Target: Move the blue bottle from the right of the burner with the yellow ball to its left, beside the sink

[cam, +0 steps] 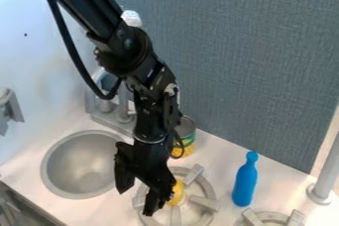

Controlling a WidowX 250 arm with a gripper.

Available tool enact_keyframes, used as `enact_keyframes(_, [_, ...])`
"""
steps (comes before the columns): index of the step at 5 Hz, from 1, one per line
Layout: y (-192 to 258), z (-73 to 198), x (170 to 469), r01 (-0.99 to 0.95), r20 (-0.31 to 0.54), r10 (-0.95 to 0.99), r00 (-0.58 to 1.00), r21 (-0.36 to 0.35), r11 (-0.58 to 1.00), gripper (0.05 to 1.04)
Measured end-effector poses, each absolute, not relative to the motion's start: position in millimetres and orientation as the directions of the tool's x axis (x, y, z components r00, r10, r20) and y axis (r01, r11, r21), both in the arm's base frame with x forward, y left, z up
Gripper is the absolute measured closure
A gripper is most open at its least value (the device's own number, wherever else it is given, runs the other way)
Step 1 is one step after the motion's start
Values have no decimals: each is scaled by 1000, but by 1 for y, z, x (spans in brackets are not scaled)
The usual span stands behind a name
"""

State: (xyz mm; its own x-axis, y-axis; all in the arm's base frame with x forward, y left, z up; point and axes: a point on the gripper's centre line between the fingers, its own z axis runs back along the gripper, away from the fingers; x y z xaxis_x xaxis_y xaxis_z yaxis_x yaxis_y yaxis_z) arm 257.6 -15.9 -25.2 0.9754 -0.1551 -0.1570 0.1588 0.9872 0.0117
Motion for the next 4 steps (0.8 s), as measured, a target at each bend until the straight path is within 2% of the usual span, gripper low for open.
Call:
enact_keyframes(1, [-16, -32, 254, 158, -181, -154, 971, 7, 987, 82])
enact_keyframes(2, [-34, -34, 260, 194, -124, -193, 973, -11, 981, 83])
enact_keyframes(3, [-50, -32, 273, 219, -87, -224, 971, -65, 974, 82])
enact_keyframes(4, [-57, -30, 282, 214, -70, -219, 973, -80, 974, 82])
